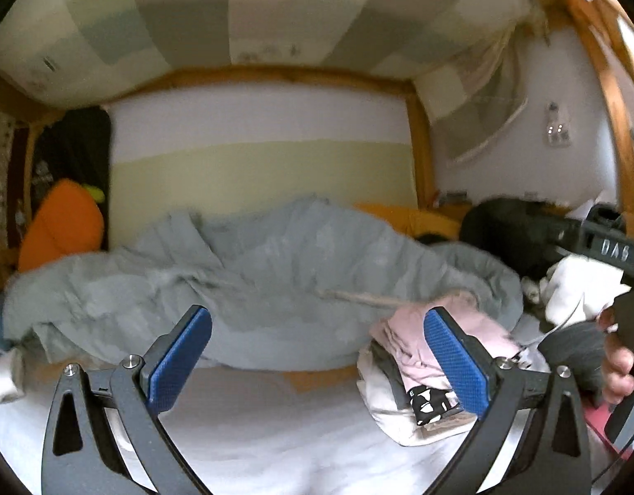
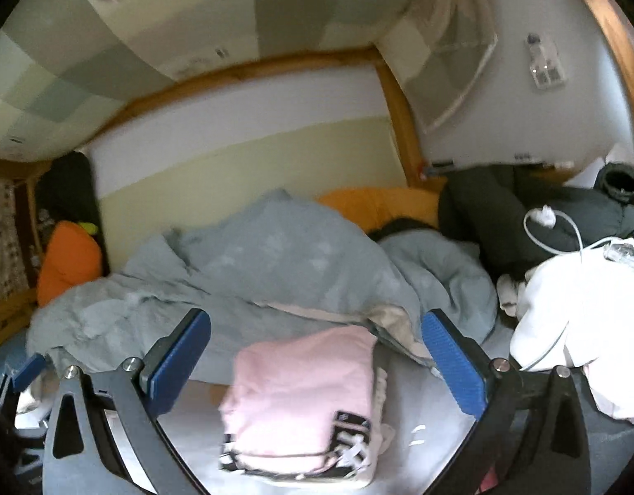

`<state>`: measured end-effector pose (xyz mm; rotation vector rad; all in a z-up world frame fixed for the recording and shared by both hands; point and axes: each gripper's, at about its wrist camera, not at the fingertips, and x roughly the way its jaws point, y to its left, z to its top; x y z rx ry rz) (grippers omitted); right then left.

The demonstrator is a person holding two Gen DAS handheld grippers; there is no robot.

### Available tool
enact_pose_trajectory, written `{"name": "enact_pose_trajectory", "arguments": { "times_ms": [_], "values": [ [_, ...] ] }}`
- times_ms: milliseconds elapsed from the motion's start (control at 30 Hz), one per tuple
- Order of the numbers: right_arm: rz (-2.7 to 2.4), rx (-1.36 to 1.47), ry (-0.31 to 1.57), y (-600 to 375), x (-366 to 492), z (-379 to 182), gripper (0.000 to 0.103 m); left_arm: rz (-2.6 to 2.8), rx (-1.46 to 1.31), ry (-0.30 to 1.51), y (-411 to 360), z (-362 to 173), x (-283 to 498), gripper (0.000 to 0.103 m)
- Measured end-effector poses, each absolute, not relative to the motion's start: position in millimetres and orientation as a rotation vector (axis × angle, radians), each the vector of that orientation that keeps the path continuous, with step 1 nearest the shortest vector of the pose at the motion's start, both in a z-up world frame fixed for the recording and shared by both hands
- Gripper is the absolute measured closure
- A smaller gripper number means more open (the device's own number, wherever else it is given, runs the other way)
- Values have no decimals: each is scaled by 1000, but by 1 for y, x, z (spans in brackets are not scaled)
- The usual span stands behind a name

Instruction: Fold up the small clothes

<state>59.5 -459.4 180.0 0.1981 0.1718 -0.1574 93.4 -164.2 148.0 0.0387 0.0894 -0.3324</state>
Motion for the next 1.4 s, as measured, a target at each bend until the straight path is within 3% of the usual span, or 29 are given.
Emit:
{"name": "enact_pose_trajectory", "arguments": {
  "times_ms": [233,733,1000,1400],
  "values": [
    [-118,149,175,-421,7,166,1,-283,25,11,-122,144,44,1],
    [-160,83,238,-361,31,48,1,-168,85,210,-108,19,84,1],
    [-246,85,272,-358,38,27,1,-126,156,131,-121,18,65,1],
    [-252,11,265,-342,37,32,1,-108,6,87,-88,25,60,0]
  ]
}}
